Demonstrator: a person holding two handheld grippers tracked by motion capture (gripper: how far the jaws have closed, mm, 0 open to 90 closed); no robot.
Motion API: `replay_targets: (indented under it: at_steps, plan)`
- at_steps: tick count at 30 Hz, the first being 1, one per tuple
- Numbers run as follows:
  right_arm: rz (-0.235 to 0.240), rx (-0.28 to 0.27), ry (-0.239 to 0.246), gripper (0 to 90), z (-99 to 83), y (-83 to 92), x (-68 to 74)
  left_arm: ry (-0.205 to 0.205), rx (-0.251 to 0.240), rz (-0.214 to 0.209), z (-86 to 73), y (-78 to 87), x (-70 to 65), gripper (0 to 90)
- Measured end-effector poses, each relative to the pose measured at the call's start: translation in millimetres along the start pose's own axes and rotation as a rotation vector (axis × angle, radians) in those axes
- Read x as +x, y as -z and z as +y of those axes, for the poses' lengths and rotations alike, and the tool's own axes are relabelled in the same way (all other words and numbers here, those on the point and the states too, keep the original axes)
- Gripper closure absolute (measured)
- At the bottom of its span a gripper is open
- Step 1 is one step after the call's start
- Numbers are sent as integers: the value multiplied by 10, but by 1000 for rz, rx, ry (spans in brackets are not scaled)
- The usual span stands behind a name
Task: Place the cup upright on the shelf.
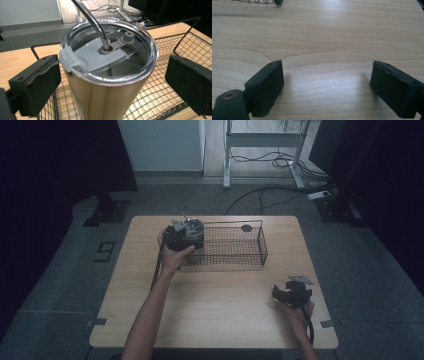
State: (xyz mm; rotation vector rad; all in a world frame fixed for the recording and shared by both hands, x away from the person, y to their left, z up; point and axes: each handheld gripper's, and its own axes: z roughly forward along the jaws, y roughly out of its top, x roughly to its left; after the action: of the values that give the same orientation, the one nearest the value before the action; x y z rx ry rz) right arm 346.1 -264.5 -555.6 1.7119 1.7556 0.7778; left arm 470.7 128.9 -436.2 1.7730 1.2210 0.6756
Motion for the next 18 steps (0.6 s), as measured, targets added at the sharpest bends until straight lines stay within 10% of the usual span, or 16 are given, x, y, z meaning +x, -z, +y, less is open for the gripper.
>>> replay_targets:
  at_steps: [18]
  plan:
    - [-1,2,-5,115,1,2,4,-25,-5,-55,-258,435,-15,17]
